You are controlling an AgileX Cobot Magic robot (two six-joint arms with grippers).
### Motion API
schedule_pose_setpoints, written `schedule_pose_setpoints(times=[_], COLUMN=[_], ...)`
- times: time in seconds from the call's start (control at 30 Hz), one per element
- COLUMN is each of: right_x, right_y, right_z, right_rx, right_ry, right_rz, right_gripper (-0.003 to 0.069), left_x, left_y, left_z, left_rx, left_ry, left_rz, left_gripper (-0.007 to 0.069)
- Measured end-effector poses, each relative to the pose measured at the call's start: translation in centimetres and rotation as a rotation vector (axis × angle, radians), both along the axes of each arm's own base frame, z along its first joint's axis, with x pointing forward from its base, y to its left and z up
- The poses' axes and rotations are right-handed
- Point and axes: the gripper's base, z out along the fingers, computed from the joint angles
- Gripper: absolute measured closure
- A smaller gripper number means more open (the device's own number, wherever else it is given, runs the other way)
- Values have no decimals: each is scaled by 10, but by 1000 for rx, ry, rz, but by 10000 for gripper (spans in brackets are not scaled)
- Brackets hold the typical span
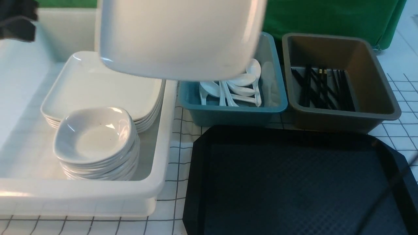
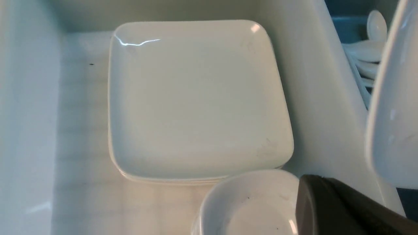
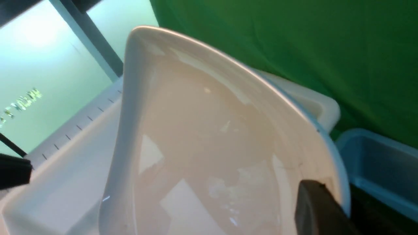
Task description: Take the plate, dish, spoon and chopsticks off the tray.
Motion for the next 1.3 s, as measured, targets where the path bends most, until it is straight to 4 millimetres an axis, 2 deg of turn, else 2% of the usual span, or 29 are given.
schedule_pose_setpoints(times=[0.03, 0.07, 0.1, 0.17, 0.37, 0.5, 0.6, 0.67, 0.87, 1.0, 1.2, 1.3], right_x=[13, 13, 23, 28, 39, 42, 46, 51, 58, 59, 65, 66], right_y=[20, 24, 43, 63, 112, 136, 144, 148, 149, 151, 157, 157], right_z=[-11, -9, -20, -28, -64, -87, -101, -111, -121, -128, -153, -159], right_rx=[43, 56, 98, 138, 193, 181, 159, 137, 125, 119, 78, 52], right_ry=[6, -6, -13, -38, -69, -109, -137, -170, -195, -188, -148, -149], right_rz=[17, 19, 25, 30, 18, 13, -5, -27, -58, -59, -44, -42], right_gripper=[627, 627, 627, 627, 627, 627, 627, 627, 627, 627, 627, 622], left_x=[-1, -2, -4, -8, -22, -30, -32, -31, -26, -25, -24, -24], left_y=[8, 11, 18, 26, 42, 44, 42, 40, 39, 38, 37, 37], left_z=[1, 1, 2, 3, 10, 14, 11, 1, -14, -15, -14, -14], left_rx=[-36, -39, -52, -60, -47, -29, -37, -39, -44, -54, -47, -47], left_ry=[-2, -2, -3, -4, -25, -41, -35, -16, -33, -55, -63, -63], left_rz=[16, 24, 38, 65, 129, 134, 116, 84, 48, 29, 17, 17], left_gripper=[627, 627, 627, 627, 627, 627, 627, 627, 627, 627, 627, 627])
